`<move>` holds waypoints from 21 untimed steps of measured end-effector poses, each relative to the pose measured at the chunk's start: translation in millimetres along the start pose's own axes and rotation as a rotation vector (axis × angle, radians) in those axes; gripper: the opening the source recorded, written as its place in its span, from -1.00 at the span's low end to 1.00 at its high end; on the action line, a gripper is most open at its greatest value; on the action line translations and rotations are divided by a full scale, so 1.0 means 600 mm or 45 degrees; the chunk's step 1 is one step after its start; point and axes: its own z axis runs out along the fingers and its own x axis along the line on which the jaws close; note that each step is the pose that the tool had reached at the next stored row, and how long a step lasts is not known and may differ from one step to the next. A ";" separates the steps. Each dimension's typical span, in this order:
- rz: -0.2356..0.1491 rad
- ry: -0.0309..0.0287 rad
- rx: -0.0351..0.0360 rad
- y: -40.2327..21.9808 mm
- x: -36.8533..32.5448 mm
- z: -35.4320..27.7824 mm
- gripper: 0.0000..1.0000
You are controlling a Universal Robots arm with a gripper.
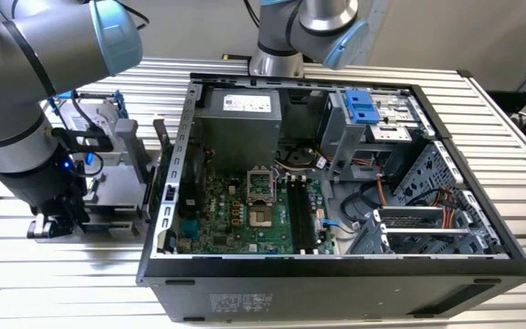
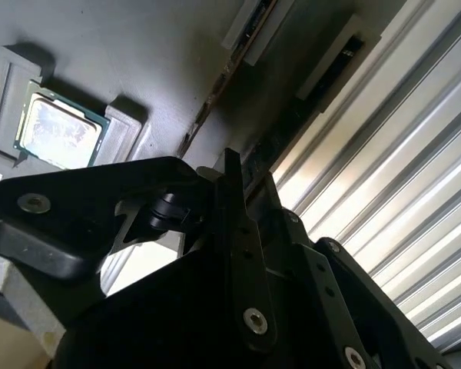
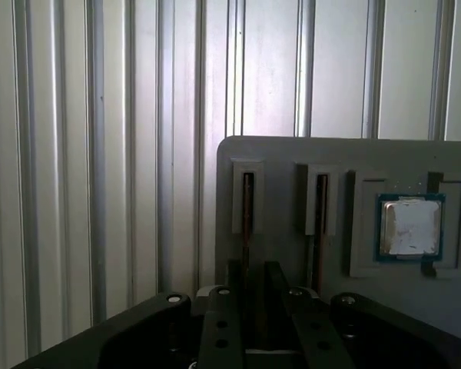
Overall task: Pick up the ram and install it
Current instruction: 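Pick up the ram and move it above insertion slot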
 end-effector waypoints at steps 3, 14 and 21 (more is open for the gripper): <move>-0.004 0.0001 -0.0001 0.000 0.000 0.000 1.00; -0.005 0.0001 -0.0001 0.007 0.000 0.000 1.00; -0.005 0.0001 0.0000 0.010 0.000 0.000 1.00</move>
